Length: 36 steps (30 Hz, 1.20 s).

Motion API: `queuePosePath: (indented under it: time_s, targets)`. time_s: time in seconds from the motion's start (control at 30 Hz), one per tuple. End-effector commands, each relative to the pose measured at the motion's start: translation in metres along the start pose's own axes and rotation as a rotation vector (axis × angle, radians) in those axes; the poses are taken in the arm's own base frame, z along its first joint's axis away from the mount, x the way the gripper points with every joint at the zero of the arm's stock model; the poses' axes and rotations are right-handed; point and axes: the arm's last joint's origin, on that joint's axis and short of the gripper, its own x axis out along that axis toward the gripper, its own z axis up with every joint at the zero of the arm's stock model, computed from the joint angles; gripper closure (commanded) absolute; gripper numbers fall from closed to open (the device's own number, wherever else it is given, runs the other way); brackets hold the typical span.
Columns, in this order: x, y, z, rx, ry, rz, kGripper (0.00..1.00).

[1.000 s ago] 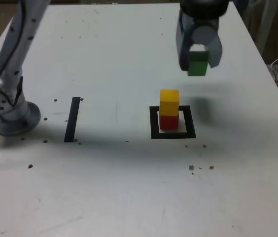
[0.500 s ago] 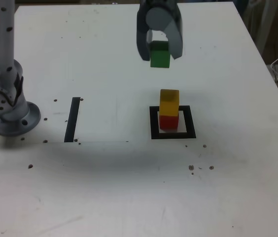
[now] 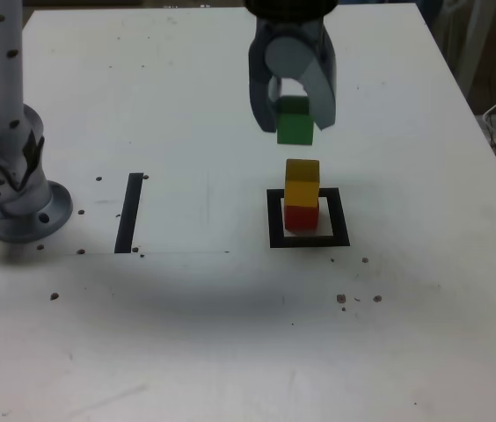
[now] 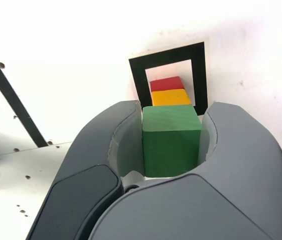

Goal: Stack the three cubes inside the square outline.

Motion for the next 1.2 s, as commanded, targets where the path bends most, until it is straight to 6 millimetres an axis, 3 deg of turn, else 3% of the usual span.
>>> queuePosePath:
  time_s: [0.0,0.17,0.53,1.17]
  targets:
    - [0.007,-0.003,0.002,-0.006,0.011,-0.003,0.88]
    - [0.015,-0.01,0.004,-0.014,0.02,0.0,0.88]
    - [0.013,-0.032,0.01,-0.007,0.012,0.038,0.88]
    - [0.022,-0.031,0.009,-0.031,0.018,0.076,0.8]
